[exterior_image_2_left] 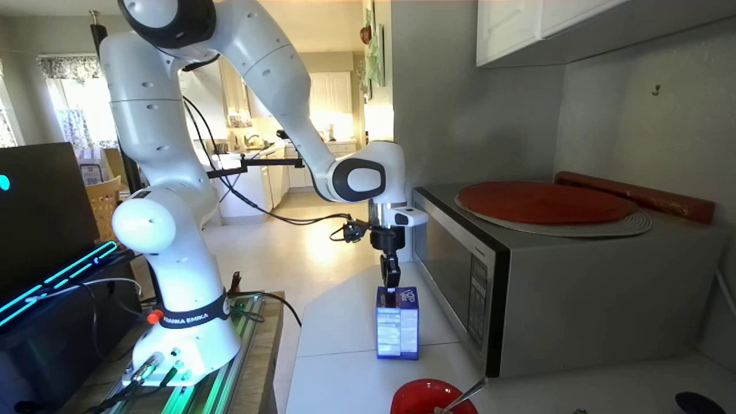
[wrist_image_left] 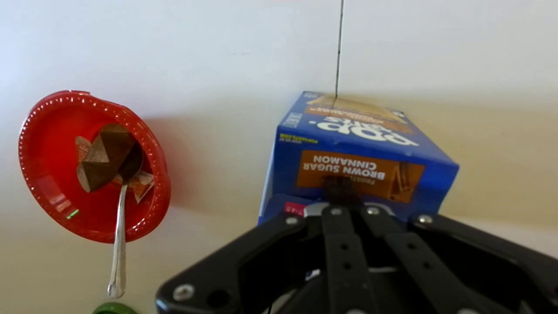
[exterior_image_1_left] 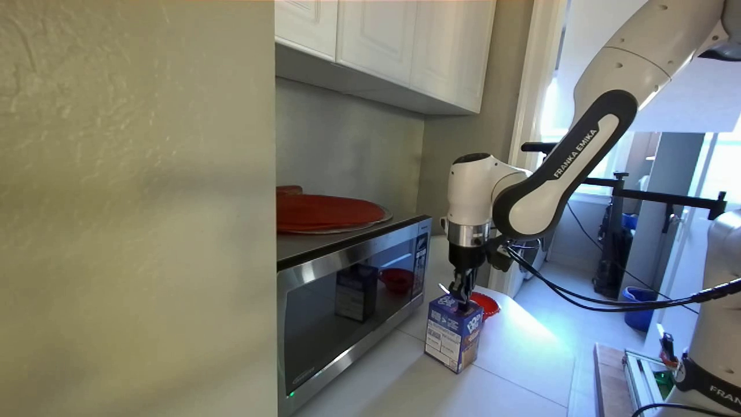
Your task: Close the blue box fully
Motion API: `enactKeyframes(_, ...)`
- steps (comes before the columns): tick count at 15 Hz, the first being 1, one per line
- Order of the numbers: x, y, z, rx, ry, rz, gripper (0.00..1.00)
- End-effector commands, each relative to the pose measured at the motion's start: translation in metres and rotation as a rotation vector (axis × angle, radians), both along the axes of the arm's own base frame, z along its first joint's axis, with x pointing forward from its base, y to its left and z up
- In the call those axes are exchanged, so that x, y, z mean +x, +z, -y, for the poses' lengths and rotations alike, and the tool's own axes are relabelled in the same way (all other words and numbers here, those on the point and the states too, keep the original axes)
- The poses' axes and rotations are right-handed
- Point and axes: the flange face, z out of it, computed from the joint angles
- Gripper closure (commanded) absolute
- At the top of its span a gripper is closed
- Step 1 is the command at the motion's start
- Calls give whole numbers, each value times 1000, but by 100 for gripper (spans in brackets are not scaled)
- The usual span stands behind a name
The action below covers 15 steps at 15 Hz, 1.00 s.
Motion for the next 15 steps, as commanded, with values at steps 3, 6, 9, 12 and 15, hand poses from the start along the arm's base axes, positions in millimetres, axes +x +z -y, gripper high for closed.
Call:
enactKeyframes(3, 2, -11, 1, -9, 9, 5, 100)
enactKeyframes(6, 5, -4, -2, 3, 8, 18, 100)
enactKeyframes(9, 11, 3, -4, 15, 6, 41, 100)
enactKeyframes(12, 19, 6, -5, 21, 1, 67, 100)
enactKeyframes(15, 24, 7, -5, 22, -5, 73, 100)
